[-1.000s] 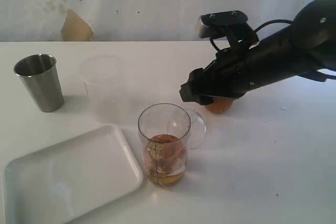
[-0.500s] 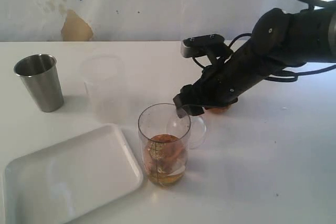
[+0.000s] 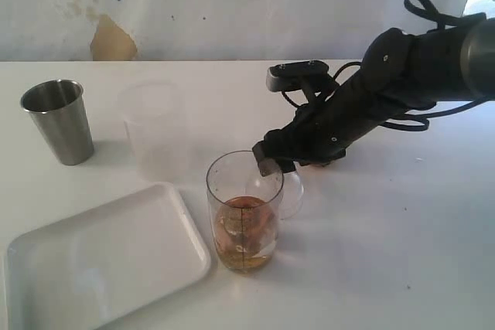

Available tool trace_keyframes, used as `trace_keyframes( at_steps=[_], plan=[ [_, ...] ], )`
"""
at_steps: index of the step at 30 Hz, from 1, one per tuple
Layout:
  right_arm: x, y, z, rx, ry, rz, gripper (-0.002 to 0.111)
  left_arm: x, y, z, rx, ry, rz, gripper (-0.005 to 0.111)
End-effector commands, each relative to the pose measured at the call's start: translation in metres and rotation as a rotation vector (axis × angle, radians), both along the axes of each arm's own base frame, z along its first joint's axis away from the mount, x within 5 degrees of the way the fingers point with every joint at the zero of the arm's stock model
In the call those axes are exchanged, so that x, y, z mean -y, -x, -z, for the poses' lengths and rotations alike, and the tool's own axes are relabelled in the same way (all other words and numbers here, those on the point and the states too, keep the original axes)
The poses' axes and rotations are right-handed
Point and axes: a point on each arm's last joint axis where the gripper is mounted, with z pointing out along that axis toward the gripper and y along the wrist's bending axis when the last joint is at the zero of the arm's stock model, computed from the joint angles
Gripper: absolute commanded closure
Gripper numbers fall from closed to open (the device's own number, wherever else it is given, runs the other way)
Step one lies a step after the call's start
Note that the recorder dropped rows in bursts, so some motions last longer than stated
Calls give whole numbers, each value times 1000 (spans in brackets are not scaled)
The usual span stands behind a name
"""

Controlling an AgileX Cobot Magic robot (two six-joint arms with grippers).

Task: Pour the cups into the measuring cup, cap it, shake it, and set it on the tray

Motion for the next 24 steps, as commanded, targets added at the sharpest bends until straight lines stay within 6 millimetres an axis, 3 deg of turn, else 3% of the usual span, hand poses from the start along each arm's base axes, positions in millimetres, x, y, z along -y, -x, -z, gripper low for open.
trace_keyframes(
  at_steps=[1, 15, 24],
  plan=[
    [0, -1, 4, 6, 25, -29, 46, 0, 0, 0, 11, 5, 1, 107],
    [2, -2, -37, 12, -48, 31, 46, 0, 0, 0, 11, 5, 1, 107],
    [23, -18, -40, -113, -78, 97, 46, 0, 0, 0, 11, 5, 1, 107]
  ],
)
